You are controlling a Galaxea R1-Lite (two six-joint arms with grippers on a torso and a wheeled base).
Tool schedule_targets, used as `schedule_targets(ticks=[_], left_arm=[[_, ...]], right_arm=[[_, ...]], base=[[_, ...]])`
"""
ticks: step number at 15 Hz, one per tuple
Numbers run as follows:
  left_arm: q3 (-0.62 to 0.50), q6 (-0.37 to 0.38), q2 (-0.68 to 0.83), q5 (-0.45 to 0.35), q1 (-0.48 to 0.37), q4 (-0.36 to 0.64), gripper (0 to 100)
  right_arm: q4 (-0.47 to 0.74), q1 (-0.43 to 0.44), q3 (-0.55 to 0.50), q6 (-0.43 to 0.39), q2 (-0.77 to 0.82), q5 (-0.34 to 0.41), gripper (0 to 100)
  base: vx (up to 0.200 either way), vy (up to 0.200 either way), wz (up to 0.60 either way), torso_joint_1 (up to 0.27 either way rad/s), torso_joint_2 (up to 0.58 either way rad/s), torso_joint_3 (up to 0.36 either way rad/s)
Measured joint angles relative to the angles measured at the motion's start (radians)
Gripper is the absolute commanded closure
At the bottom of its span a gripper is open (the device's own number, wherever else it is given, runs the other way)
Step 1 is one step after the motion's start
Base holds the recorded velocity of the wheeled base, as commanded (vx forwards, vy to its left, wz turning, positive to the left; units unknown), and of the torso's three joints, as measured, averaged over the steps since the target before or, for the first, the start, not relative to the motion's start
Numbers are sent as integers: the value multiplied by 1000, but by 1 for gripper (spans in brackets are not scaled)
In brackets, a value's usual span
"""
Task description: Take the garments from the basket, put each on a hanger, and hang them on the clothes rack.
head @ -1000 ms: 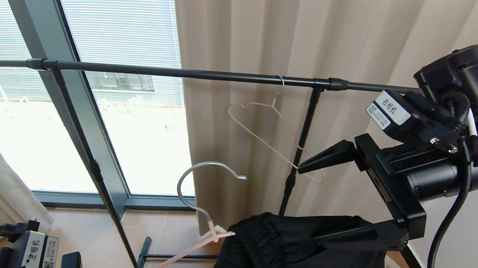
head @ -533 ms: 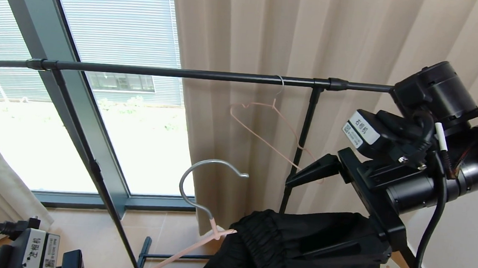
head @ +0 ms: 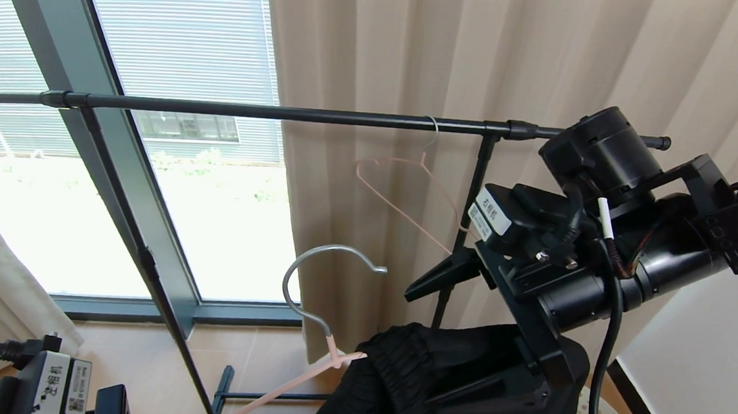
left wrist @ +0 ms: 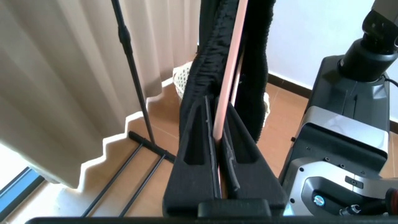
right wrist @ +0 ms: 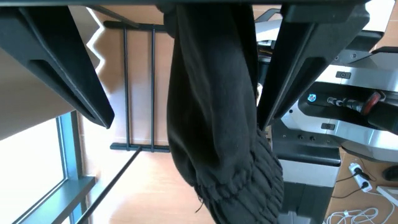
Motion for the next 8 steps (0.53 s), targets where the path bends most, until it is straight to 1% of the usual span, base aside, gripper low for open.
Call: schedule_targets(ticks=[6,7,8], left_arm=[[5,1,-1,0,0,-1,100],[5,0,-1,0,0,-1,100],[5,0,-1,0,0,-1,100]], right_arm=[[3,22,-15,6,16,-13,0],[3,25,-14,6,16,-13,100],[4,30,-13,6,16,-14,100]], base=[[0,0,0,0,0,0],[0,0,0,0,0,0],[0,0,0,0,0,0]])
